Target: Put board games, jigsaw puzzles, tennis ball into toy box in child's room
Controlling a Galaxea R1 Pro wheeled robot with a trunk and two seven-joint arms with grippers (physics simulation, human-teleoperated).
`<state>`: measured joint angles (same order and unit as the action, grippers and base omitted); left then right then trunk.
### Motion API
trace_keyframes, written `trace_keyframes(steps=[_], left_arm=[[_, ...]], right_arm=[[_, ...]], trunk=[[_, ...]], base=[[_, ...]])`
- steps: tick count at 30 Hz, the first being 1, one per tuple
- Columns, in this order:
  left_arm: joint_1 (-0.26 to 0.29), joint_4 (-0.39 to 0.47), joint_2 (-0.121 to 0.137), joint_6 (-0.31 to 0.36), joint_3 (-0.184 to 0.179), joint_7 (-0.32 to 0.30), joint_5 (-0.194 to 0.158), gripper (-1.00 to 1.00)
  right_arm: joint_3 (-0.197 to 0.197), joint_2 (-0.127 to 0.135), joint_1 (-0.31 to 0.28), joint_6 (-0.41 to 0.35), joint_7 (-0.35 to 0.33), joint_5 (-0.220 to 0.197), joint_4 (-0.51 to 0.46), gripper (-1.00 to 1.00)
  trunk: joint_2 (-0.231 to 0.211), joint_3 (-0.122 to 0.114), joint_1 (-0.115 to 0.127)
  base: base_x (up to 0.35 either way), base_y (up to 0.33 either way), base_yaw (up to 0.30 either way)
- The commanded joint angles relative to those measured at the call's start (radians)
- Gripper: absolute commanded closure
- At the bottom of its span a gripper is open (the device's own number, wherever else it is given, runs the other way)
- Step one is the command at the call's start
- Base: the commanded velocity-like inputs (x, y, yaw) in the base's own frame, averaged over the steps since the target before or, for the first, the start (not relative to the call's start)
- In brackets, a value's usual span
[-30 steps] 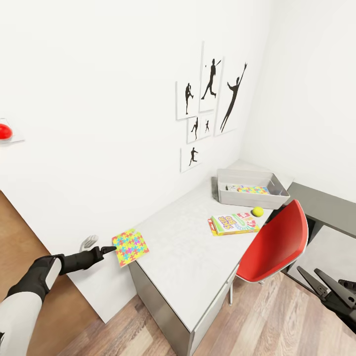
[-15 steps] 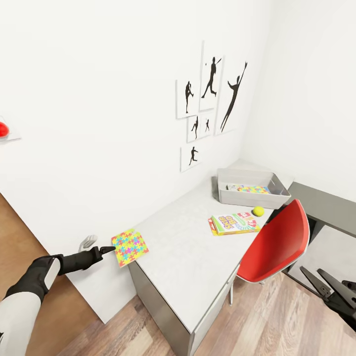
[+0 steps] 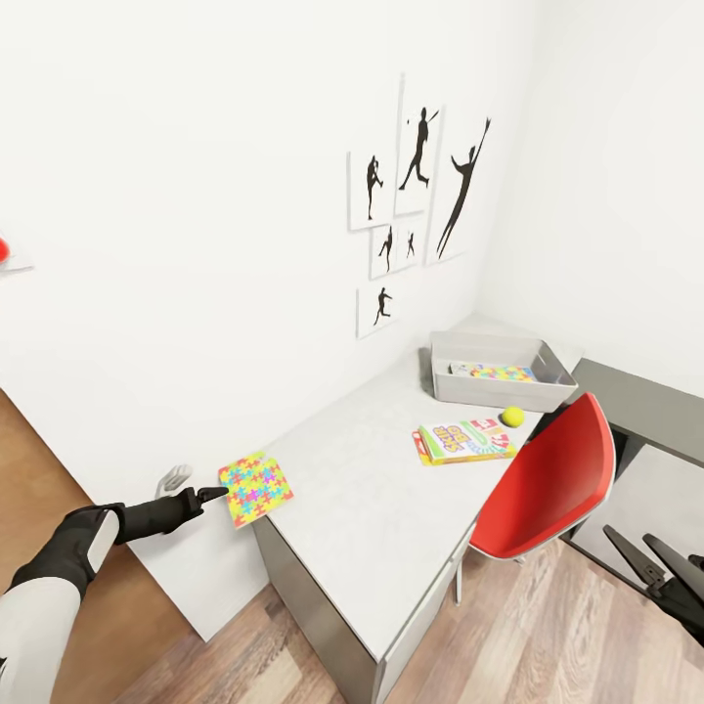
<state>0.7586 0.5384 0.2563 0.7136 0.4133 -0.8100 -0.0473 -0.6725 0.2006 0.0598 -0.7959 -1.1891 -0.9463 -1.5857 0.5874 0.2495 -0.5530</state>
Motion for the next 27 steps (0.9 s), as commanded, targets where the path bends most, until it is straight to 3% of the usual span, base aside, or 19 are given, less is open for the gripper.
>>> trace_keyframes(steps=[1, 8, 14, 18, 27], left_arm=[[0.001, 0.000, 0.000, 0.009, 0.002, -0.001, -0.005, -1.00], [0.001, 0.000, 0.000, 0.010, 0.006, -0.001, -0.005, -1.00], [0.001, 0.000, 0.000, 0.010, 0.030, -0.001, -0.005, -1.00], [0.001, 0.000, 0.000, 0.010, 0.043, 0.000, -0.004, -1.00], [0.001, -0.002, 0.000, 0.011, 0.048, 0.003, -0.003, -1.00]], right_arm=[[0.000, 0.000, 0.000, -0.007, 0.000, -0.005, 0.000, -1.00], [0.000, 0.001, 0.000, -0.010, -0.019, -0.007, 0.000, -1.00], [0.002, 0.001, 0.000, -0.010, -0.057, -0.006, 0.001, -1.00], [0.004, 0.000, 0.000, -0.007, -0.122, -0.004, 0.003, -1.00], [0.004, -0.010, 0.002, -0.005, -0.172, 0.028, 0.006, -1.00]], trunk=[[0.009, 0.005, -0.004], [0.009, 0.005, -0.004], [0.051, 0.023, -0.027], [0.079, 0.036, -0.043], [0.142, 0.064, -0.077]], base=[[0.000, 0.000, 0.000], [0.000, 0.000, 0.000], [0.000, 0.000, 0.000], [0.000, 0.000, 0.000], [0.000, 0.000, 0.000]])
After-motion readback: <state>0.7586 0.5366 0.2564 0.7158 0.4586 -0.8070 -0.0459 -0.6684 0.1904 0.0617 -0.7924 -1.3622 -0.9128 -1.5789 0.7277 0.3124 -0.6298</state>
